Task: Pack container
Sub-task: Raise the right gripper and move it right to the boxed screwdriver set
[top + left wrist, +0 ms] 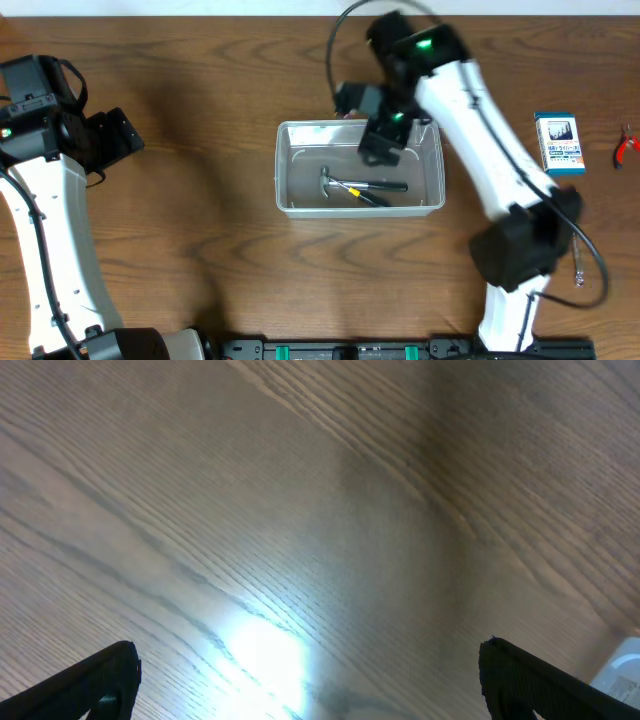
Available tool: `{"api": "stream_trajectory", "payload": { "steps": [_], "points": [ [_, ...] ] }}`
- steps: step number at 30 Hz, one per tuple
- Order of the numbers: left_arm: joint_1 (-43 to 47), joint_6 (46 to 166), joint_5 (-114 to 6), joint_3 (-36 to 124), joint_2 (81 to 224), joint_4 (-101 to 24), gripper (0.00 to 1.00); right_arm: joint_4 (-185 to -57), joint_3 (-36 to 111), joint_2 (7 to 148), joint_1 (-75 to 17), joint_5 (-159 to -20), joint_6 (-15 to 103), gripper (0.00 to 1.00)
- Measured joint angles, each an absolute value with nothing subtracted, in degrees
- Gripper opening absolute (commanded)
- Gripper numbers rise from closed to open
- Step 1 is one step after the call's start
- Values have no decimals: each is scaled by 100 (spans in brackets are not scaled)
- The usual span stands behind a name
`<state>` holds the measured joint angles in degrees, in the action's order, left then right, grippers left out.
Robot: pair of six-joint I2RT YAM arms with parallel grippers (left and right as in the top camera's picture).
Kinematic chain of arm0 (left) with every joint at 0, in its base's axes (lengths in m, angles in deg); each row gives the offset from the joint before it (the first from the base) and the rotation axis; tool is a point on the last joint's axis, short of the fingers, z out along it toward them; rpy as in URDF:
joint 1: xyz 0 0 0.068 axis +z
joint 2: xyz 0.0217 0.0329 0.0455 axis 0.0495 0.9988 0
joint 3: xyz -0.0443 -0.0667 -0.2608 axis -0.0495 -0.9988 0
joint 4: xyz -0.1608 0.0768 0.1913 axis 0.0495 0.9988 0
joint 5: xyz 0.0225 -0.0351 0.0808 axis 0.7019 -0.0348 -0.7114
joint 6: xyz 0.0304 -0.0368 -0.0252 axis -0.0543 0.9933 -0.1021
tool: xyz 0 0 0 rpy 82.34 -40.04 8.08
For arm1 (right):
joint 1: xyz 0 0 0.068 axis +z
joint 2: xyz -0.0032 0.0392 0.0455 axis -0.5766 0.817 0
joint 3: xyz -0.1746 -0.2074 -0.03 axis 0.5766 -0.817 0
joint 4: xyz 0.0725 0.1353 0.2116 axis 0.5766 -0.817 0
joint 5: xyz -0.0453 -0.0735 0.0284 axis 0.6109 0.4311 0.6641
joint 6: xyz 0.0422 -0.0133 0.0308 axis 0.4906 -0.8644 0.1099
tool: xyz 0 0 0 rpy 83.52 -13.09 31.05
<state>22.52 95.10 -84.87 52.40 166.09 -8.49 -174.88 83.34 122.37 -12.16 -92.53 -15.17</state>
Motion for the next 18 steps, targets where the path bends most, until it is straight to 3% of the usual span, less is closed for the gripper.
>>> {"api": "stream_trajectory", "payload": {
  "steps": [6,11,18],
  "points": [
    [2252,9510,-8489,5240,16609,-849,98,-17617,8441,11105,-2051,-9223,-1404,99],
    [2252,9510,-8487,5240,16609,-849,98,-17488,8504,10255,-3529,-9216,-1209,99],
    [2252,9510,-8487,5240,16609,-849,98,-17446,8533,10130,-5332,-9330,-1060,99]
  ]
}}
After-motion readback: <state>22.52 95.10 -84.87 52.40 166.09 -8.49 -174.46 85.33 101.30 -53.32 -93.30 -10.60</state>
